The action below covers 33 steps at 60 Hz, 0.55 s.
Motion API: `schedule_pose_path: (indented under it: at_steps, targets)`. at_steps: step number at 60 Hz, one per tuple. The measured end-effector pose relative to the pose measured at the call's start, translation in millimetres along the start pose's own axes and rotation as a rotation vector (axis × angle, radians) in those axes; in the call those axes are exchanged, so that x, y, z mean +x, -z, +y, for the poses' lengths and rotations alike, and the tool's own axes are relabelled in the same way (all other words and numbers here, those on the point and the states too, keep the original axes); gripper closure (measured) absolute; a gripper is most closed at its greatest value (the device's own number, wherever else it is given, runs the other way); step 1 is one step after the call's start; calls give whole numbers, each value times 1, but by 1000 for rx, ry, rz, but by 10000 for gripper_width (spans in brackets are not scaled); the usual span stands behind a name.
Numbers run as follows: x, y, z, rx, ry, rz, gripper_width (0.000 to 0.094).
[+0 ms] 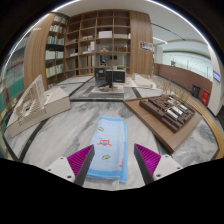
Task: Fold towel
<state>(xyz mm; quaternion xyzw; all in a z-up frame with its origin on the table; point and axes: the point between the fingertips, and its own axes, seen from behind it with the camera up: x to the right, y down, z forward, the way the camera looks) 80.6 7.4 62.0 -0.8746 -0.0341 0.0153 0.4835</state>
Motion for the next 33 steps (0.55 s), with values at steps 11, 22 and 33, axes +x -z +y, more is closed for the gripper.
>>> schedule_pose_path:
  at_steps: [11, 22, 33]
  targets:
    - [-9, 82, -10, 83, 9, 1, 107]
    - [-7, 139, 6, 135, 77, 13, 112]
    - [11, 156, 12, 149, 12, 3, 114]
